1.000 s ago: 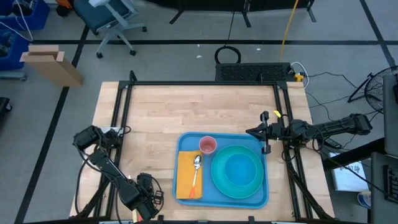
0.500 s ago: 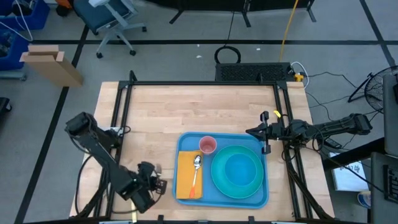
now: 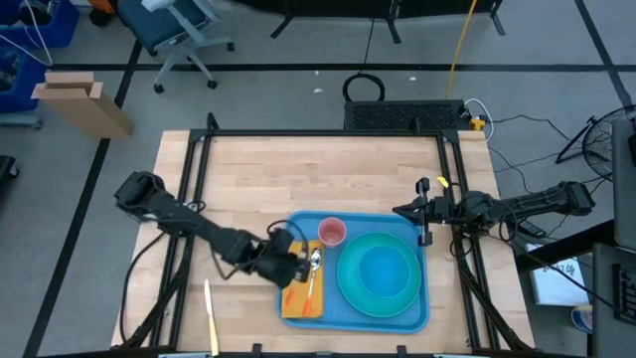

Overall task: Set up tray
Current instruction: Put the orange fork on the yellow napkin to the left of the orange spoon

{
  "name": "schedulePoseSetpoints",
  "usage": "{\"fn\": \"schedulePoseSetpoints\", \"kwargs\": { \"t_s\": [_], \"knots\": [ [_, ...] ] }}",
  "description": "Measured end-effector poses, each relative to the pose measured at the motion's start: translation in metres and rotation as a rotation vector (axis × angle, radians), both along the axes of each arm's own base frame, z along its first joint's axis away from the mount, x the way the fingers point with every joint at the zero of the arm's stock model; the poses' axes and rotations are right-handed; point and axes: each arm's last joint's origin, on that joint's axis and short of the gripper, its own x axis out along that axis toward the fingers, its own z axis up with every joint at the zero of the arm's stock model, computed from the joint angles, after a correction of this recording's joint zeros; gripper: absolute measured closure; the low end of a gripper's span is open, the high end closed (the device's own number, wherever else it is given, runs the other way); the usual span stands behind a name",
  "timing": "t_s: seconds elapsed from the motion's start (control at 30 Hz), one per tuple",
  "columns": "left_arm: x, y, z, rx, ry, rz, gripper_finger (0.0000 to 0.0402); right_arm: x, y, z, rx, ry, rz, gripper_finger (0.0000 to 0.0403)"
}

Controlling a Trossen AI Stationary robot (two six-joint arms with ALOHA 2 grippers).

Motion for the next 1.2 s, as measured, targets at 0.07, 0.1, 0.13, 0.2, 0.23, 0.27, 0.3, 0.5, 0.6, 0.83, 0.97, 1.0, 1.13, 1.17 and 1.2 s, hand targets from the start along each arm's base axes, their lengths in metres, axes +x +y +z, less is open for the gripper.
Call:
{"fn": "schedulePoseSetpoints", "kwargs": {
  "t_s": [0.07,0.1,0.13,0.2,0.23,0.27,0.3,0.5,0.6,0.83,0.97,1.0,1.13,1.17,1.2],
  "knots": [
    [0.005,0.005,-0.007,-0.006,0.031,-0.002,0.0392,0.0,0.0,0.0,-0.002,0.0,0.0,0.0403],
    [0.009,0.007,-0.011,-0.012,0.037,-0.003,0.0392,0.0,0.0,0.0,-0.006,0.0,0.0,0.0403],
    [0.012,0.007,-0.016,-0.02,0.039,-0.003,0.0392,0.0,0.0,0.0,-0.009,0.0,-0.001,0.0403],
    [0.018,0.006,-0.025,-0.021,0.041,0.003,0.0392,0.0,0.0,0.0,-0.009,0.0,-0.001,0.0403],
    [0.021,0.005,-0.029,-0.027,0.035,0.008,0.0392,0.0,0.0,0.0,-0.01,0.0,-0.001,0.0403],
    [0.023,0.004,-0.032,-0.034,0.023,0.011,0.0392,0.0,0.0,0.0,-0.01,0.0,-0.001,0.0403],
    [0.025,0.002,-0.035,-0.042,0.015,0.014,0.0392,0.0,0.0,0.0,-0.01,0.0,-0.001,0.0403],
    [0.025,-0.006,-0.052,-0.062,0.073,0.042,0.0392,0.0,0.0,0.0,-0.011,0.004,-0.001,0.0403],
    [0.023,-0.006,-0.052,-0.07,0.075,0.066,0.0392,0.0,0.0,-0.001,-0.012,0.008,0.0,0.0403],
    [0.021,-0.012,-0.056,-0.076,0.09,0.082,0.0392,0.0,0.0,-0.001,-0.012,0.007,0.0,0.0403],
    [0.019,-0.018,-0.07,-0.074,0.142,0.084,0.0392,0.0,0.0,-0.001,-0.012,0.006,0.0,0.0403],
    [0.02,-0.019,-0.072,-0.078,0.145,0.084,0.0392,0.0,0.0,-0.001,-0.012,0.007,0.0,0.0403],
    [0.02,-0.021,-0.08,-0.075,0.165,0.086,0.0392,0.0,0.0,0.0,-0.011,0.005,0.0,0.0403],
    [0.02,-0.021,-0.081,-0.073,0.163,0.088,0.0392,0.0,0.0,-0.001,-0.011,0.006,0.0,0.0403],
    [0.021,-0.021,-0.081,-0.074,0.162,0.091,0.0392,0.0,0.0,-0.001,-0.011,0.006,0.0,0.0403]
  ]
}}
